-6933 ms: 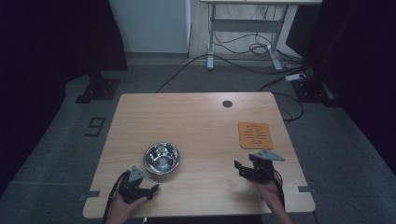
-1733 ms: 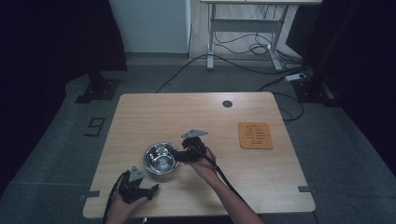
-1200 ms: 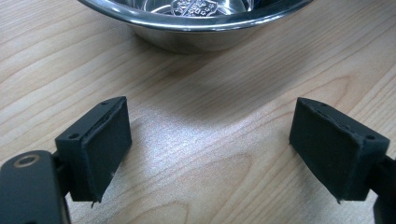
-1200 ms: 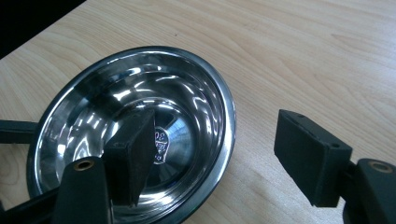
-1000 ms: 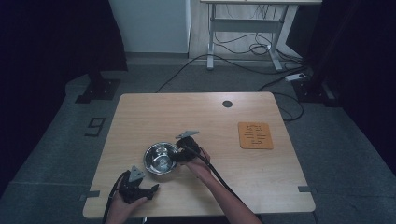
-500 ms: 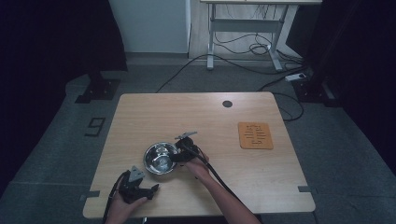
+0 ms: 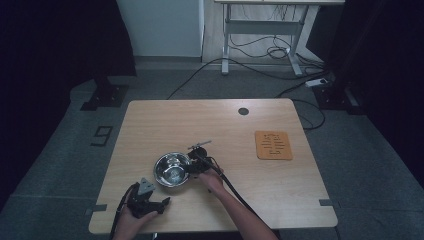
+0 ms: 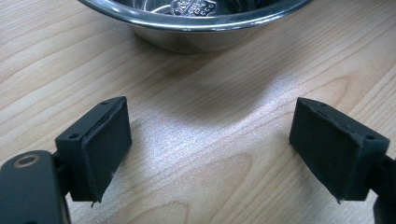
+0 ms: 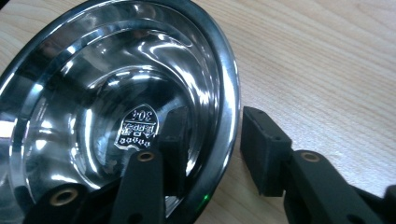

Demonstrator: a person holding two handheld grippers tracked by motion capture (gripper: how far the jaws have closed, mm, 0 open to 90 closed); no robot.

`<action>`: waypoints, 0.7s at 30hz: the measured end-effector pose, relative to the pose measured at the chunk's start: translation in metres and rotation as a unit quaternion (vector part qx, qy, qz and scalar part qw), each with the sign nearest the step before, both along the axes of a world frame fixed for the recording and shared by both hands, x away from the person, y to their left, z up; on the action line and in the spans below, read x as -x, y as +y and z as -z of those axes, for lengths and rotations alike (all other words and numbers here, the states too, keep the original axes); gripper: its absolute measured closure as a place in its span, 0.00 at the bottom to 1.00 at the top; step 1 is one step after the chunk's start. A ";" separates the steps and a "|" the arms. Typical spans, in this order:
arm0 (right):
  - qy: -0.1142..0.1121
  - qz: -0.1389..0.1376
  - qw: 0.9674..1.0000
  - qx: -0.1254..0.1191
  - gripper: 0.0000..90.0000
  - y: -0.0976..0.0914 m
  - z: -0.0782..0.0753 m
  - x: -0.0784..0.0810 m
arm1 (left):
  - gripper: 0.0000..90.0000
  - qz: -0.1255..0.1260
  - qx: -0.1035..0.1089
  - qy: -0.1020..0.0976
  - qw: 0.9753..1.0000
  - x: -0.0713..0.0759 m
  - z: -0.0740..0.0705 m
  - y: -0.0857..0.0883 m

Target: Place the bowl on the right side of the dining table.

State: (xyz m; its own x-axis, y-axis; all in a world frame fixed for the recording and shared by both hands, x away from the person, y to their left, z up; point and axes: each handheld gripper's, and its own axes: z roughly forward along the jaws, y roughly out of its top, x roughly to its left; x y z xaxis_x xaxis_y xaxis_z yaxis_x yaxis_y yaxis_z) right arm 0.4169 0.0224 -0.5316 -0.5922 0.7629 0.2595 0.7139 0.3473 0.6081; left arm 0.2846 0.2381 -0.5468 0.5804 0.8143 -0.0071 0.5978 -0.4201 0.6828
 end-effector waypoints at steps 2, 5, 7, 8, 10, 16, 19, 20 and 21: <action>0.005 -0.001 1.000 -0.003 0.72 0.000 0.000 0.000 | 0.14 0.000 0.000 0.000 1.000 0.000 0.000 0.000; 0.007 -0.001 1.000 -0.006 0.76 0.001 0.000 0.000 | 0.14 0.000 0.000 0.000 1.000 0.000 0.000 0.000; 0.008 -0.001 1.000 -0.008 0.80 0.002 0.000 0.000 | 0.14 0.000 0.000 0.000 1.000 0.000 0.000 0.000; 0.009 -0.001 1.000 -0.010 0.81 0.002 0.000 -0.001 | 0.14 0.000 0.000 0.000 1.000 0.000 0.000 0.000; 0.012 -0.001 1.000 -0.012 0.83 0.002 0.000 -0.001 | 0.14 0.000 0.000 0.000 1.000 0.000 0.000 0.000; 0.023 0.002 0.999 -0.024 0.90 0.002 0.000 -0.001 | 0.14 0.000 0.000 0.000 1.000 0.000 0.000 0.000; 0.032 0.011 0.999 -0.034 0.95 0.000 0.000 -0.003 | 0.14 0.002 -0.001 -0.001 1.000 0.000 0.000 0.000; 0.032 0.011 0.999 -0.034 0.95 0.000 0.000 -0.003 | 0.14 0.001 0.000 0.000 1.000 0.000 0.000 0.000; 0.034 0.014 0.999 -0.039 0.96 -0.001 -0.001 -0.003 | 0.14 0.000 0.000 0.000 1.000 0.000 0.000 0.000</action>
